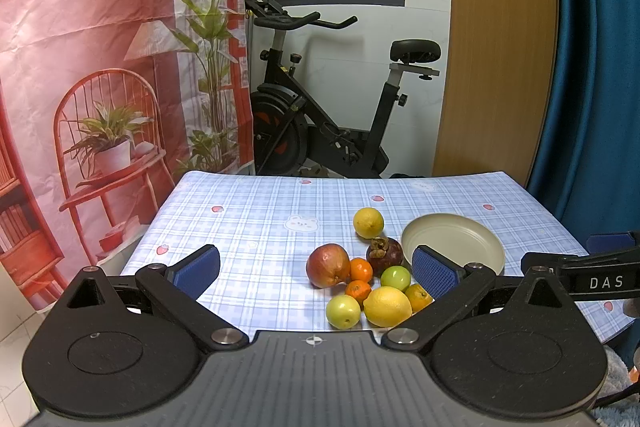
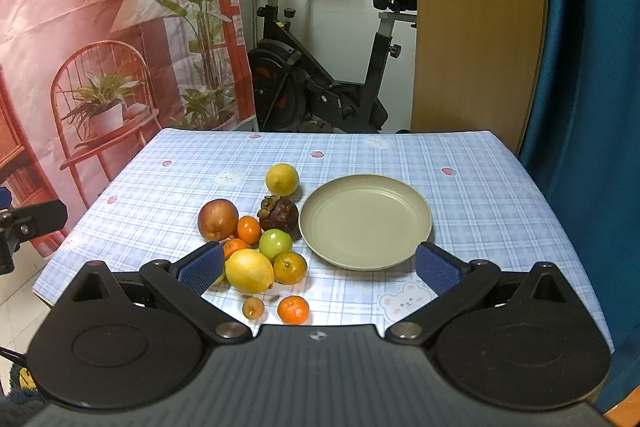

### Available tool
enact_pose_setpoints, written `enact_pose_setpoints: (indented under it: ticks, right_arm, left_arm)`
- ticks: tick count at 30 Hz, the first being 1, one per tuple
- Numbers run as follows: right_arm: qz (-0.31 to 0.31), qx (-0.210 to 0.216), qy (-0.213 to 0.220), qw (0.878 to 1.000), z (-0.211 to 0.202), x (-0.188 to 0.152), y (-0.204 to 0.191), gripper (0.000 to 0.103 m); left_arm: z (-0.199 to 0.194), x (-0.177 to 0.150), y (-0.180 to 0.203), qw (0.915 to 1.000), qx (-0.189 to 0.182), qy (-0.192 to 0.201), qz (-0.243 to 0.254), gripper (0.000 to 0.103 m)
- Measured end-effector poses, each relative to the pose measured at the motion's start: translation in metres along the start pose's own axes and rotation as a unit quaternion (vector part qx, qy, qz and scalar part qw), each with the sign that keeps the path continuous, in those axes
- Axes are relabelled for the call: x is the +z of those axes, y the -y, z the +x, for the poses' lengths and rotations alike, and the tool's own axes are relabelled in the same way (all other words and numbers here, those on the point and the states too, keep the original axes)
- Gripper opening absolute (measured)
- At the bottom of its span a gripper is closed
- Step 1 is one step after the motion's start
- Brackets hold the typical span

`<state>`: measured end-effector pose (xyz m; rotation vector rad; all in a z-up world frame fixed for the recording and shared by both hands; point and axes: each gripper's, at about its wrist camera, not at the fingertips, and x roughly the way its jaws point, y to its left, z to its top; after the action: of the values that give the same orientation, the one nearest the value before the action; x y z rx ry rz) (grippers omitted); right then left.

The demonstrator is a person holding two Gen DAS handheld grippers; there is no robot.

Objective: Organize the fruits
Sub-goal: 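Move the left gripper toward the large yellow lemon in the pile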

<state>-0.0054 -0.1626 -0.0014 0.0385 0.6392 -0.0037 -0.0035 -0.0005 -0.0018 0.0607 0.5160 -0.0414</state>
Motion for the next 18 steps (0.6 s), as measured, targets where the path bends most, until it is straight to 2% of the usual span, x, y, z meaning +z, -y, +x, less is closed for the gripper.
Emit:
enact_pose_setpoints:
  ticks: [7, 13, 15, 18]
  right_arm:
    - [0.004, 0.000, -0.002, 1.000, 0.000, 0.001, 0.000, 0.103]
    - [0.006, 0.028, 0.021, 0.999, -0.007, 0.007, 0.003, 0.103]
    - [0.018, 0.040, 0.052, 0.998, -0.012, 0.013, 0.010, 0.103]
    - [0.039, 0.057, 0.148, 0.987, -0.022, 0.019, 0.024, 0.103]
  left_arm:
    - [0.000, -0.001, 0.000, 1.0000, -0.001, 0.001, -0.002, 0.103]
    - [-0.001, 0.004, -0.004, 0.9999, -0.003, 0.009, -0.007, 0.103]
    - [-0.003, 0.008, -0.011, 0.9995, -0.001, 0.026, -0.018, 0.103]
    - [-0.002, 0.016, -0.018, 0.9980, 0.018, 0.053, -0.028, 0.103]
